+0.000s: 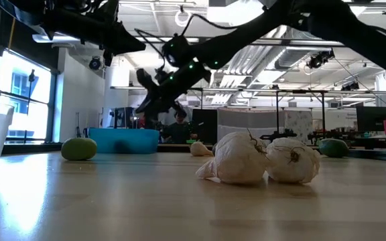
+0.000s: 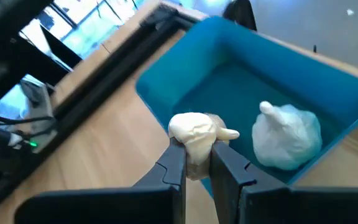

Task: Sort produce into baskets
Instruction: Put the garlic into the blue bin

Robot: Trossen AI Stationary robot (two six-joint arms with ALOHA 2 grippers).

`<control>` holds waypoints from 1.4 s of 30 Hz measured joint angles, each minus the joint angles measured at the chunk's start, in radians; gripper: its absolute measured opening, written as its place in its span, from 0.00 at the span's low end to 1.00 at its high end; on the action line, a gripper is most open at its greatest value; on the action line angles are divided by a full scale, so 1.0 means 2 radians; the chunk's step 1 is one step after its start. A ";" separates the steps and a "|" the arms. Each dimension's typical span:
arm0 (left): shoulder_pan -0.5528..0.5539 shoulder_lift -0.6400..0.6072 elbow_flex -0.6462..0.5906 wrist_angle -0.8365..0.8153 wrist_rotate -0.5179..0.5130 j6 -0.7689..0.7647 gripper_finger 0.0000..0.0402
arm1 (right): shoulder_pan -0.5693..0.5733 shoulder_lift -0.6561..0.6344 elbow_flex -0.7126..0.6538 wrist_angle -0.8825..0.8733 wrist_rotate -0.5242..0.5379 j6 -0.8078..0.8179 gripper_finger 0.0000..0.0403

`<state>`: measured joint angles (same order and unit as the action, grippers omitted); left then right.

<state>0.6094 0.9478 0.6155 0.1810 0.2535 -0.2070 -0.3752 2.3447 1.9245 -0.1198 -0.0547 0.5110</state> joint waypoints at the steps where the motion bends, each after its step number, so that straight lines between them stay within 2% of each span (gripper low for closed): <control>1: 0.000 0.000 0.000 0.000 0.000 0.000 0.00 | 0.000 0.008 0.010 -0.008 0.000 0.000 0.08; 6: 0.000 0.000 0.000 -0.001 0.000 0.000 0.00 | 0.000 0.024 0.026 -0.031 0.002 0.004 0.12; 9: 0.000 0.000 0.000 -0.002 0.000 0.000 0.00 | 0.000 0.024 0.026 -0.044 0.026 -0.001 0.17; 12: 0.000 0.000 0.000 -0.002 0.000 0.000 0.00 | 0.000 0.024 0.026 -0.044 0.029 -0.010 0.24; 18: 0.000 0.000 0.000 -0.002 0.000 0.000 0.00 | -0.002 0.024 0.026 -0.053 0.021 -0.007 0.37; 23: 0.000 0.000 0.000 -0.002 0.000 0.000 0.00 | -0.002 0.023 0.026 -0.063 -0.002 0.000 0.41; 27: 0.000 0.000 0.000 -0.003 0.000 0.000 0.00 | 0.002 0.009 0.026 -0.096 0.007 0.008 0.34; 33: -0.001 0.000 0.000 -0.006 0.003 0.000 0.00 | 0.028 -0.027 0.023 -0.191 0.086 0.019 0.05; 34: -0.001 0.000 0.000 -0.008 0.005 0.000 0.00 | 0.033 -0.034 0.013 -0.193 0.098 0.026 0.03; 38: -0.001 0.000 0.000 -0.020 0.009 0.000 0.00 | 0.056 -0.056 -0.045 -0.164 0.116 0.045 0.01; 42: -0.001 0.000 0.000 -0.019 0.009 0.016 0.00 | 0.083 -0.082 -0.128 -0.081 0.105 0.053 0.00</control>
<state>0.6075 0.9485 0.6155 0.1435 0.2707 -0.1747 -0.2101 2.1798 1.6681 -0.2812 0.1550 0.6165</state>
